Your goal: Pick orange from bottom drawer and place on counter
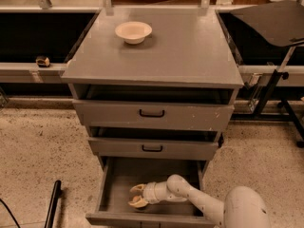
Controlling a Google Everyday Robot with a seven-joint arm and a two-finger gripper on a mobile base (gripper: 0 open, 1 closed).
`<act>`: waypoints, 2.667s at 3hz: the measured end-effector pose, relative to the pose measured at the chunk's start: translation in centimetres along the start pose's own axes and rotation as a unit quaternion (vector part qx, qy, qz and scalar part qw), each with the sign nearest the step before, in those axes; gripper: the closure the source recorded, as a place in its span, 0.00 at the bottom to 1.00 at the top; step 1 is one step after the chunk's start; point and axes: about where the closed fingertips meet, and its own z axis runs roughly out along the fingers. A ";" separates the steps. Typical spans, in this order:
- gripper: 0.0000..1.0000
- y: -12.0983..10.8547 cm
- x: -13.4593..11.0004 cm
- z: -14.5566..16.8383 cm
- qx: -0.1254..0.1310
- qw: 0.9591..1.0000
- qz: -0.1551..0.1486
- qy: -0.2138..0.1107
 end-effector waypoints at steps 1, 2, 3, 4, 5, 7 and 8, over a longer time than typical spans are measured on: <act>0.32 -0.1 1.2 0.5 -0.002 1.000 0.004 -0.009; 0.23 -0.2 2.1 0.7 -0.002 1.000 0.005 -0.012; 0.27 -0.3 3.1 1.1 -0.001 1.000 0.009 -0.015; 0.45 -0.6 3.8 1.2 0.001 1.000 0.010 -0.017; 0.68 -0.7 4.1 1.3 -0.001 1.000 0.009 -0.030; 1.00 -1.2 3.1 0.4 0.002 0.999 0.004 -0.044; 1.00 -4.2 0.3 -5.8 0.064 0.997 -0.020 -0.029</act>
Offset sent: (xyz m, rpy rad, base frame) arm 0.0037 -0.0121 -0.0327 0.0286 0.0032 -0.0140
